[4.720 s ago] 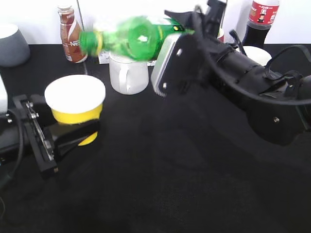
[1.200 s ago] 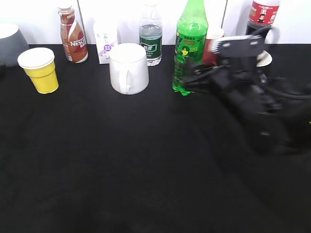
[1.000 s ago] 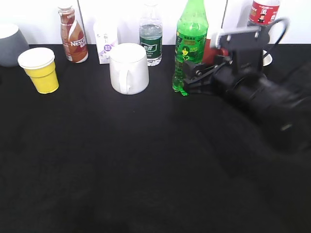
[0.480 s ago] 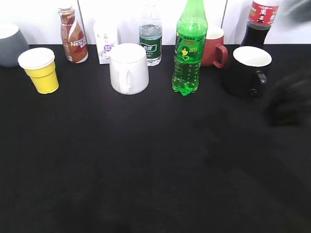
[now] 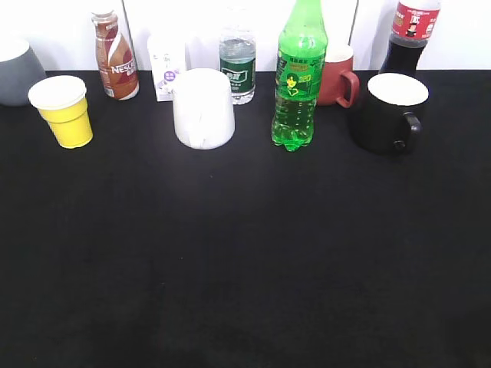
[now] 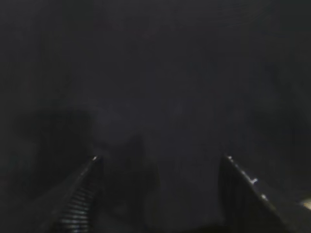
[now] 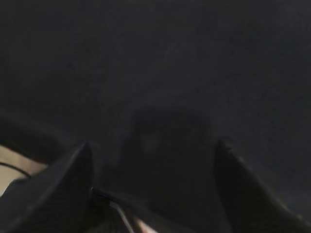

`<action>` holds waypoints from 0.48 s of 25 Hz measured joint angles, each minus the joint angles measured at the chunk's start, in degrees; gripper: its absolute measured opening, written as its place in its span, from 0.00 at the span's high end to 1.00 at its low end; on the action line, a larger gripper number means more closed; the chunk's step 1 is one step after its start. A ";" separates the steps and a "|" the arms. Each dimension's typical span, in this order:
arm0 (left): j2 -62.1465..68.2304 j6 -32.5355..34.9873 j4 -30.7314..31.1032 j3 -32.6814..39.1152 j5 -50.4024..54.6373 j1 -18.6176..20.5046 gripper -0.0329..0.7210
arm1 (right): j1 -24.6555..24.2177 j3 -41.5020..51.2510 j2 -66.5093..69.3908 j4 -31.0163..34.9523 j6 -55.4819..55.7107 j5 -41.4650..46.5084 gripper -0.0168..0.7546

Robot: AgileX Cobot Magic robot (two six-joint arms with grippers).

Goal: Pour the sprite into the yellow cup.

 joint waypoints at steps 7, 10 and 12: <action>0.06 0.96 0.61 2.36 -6.29 0.00 0.22 | 0.00 0.23 -0.56 0.22 -1.33 -1.15 0.22; 0.06 1.07 0.61 2.41 -6.32 0.00 0.22 | 0.00 0.23 -0.56 0.22 -1.38 -1.20 0.22; 0.06 1.07 0.61 2.41 -6.32 0.00 0.22 | 0.00 0.23 -0.56 0.22 -1.38 -1.20 0.22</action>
